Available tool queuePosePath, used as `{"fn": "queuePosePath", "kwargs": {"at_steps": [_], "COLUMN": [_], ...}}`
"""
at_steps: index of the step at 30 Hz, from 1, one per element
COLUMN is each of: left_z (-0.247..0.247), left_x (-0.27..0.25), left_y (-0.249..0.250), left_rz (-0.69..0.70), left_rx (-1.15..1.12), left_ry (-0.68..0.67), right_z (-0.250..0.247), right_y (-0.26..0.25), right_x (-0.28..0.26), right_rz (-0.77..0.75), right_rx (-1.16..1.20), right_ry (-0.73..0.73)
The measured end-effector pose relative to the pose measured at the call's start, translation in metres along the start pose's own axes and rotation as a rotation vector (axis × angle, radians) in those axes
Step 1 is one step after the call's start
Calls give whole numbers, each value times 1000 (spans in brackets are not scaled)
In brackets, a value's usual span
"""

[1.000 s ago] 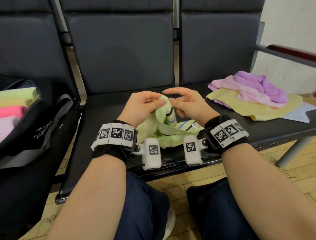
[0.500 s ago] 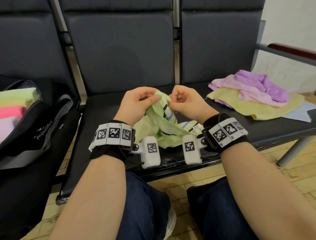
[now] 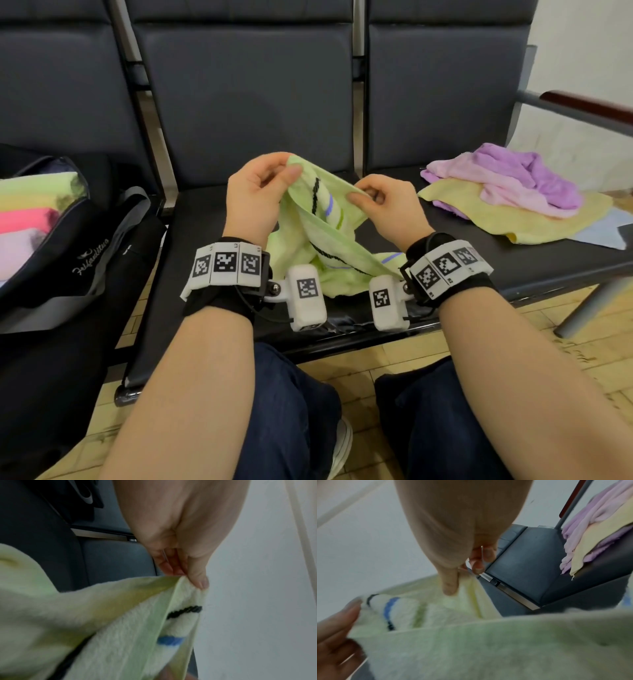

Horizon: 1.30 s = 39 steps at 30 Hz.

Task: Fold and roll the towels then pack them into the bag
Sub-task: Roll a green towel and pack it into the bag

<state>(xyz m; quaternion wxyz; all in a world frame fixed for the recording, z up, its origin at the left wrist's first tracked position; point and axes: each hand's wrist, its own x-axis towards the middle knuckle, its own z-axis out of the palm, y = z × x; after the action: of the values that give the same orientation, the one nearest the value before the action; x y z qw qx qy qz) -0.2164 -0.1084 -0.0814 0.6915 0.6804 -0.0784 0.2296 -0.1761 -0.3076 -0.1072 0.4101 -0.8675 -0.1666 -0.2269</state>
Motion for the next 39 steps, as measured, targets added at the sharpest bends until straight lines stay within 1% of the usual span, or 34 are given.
{"fn": "queuePosePath", "kwargs": {"at_steps": [4,10,12,14,17,19,22,23,25,27,29,32,35,37,39], "left_z": [-5,-22,-27,-29,-32,-34,-29,-26,-22,-21,-22,-22,-22,-24,-26], "left_x": [4,12,13,14,15,14,12,11,12,12,12,11,11,11,11], "left_y": [-4,-13,-18,-22,-26,-29,-29,-29,-28,-28,-29,-29,-29,-28,-29], "left_rz": [8,-9,-22,-25,-50,-67,-69,-66,-65,-68,-72,-71,-61,-59,-68], "left_rx": [-34,-70,-56,-33,-6,25,89,102,121,136,144,149,153,148,131], "left_ry": [143,386,469,539,611,615,569,550,526,523,525,531,552,576,596], "right_z": [-5,-20,-26,-29,-33,-34,-29,-27,-24,-24,-23,-22,-22,-23,-26], "right_y": [10,30,35,37,41,46,53,55,59,61,64,65,61,60,60], "right_x": [1,-4,-6,-9,-15,-17,-15,-15,-13,-13,-12,-12,-11,-13,-16], "right_rz": [64,258,314,370,482,579,704,732,754,761,763,732,684,666,701], "right_rx": [-157,-270,-314,-373,-440,-400,-85,12,141,223,261,307,272,264,276], "right_ry": [103,228,231,197,176,166,66,55,83,121,135,105,63,105,195]}}
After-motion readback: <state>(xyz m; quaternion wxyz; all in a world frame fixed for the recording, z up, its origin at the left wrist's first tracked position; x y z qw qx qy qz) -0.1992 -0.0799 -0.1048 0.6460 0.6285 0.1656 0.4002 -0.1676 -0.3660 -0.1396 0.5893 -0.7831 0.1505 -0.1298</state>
